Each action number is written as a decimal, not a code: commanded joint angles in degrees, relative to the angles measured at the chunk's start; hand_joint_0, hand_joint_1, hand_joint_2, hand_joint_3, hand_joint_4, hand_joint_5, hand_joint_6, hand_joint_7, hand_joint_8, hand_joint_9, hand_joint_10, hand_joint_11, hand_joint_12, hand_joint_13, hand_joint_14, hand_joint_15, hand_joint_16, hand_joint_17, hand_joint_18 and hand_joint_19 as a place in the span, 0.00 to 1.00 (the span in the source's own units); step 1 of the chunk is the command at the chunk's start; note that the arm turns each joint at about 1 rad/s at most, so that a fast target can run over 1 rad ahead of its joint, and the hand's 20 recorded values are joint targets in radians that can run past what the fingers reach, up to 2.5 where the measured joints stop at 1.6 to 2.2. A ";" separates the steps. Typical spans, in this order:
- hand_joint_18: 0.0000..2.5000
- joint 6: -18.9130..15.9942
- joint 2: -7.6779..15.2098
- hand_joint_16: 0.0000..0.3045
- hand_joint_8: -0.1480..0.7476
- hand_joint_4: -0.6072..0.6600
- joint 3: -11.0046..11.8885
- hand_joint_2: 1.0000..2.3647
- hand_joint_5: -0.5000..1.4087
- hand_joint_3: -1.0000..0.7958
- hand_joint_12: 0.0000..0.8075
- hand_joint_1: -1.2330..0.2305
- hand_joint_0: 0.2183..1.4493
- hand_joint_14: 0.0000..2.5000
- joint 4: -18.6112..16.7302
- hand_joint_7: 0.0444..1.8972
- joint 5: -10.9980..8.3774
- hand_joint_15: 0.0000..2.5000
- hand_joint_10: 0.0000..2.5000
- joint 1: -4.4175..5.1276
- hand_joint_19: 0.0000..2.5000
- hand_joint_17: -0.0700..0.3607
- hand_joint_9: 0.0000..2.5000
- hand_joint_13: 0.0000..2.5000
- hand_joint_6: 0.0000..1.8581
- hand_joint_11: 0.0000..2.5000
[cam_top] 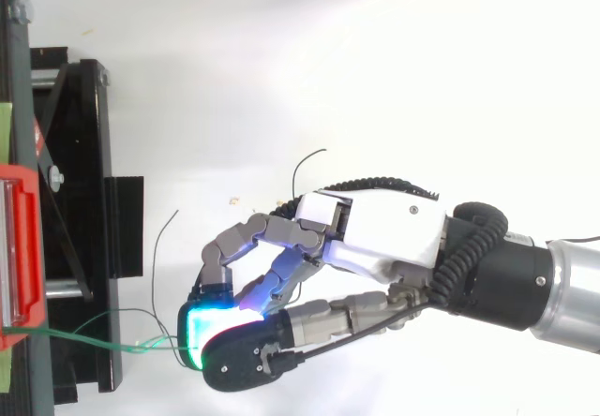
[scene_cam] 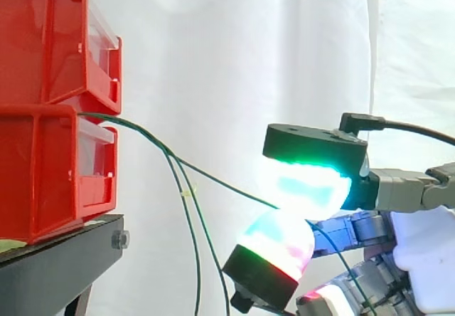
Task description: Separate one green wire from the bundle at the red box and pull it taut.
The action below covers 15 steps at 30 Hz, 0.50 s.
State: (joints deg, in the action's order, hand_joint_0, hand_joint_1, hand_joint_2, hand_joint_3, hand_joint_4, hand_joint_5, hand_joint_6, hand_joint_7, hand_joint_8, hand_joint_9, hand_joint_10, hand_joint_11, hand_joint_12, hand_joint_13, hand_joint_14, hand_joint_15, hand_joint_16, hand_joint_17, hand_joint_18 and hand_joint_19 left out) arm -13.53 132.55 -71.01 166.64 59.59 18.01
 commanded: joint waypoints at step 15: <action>0.33 0.00 -0.01 0.14 0.49 0.32 0.00 0.02 0.17 0.50 0.38 0.30 0.38 0.00 0.00 0.63 0.00 0.14 0.01 0.18 0.16 0.38 0.43 0.34 0.50 0.33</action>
State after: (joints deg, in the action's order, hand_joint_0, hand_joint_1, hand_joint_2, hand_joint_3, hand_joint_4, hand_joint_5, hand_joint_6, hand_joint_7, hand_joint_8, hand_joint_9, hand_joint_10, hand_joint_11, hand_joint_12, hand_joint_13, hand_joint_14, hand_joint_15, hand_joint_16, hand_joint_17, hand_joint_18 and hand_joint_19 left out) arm -13.53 132.56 -71.02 166.64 59.59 18.17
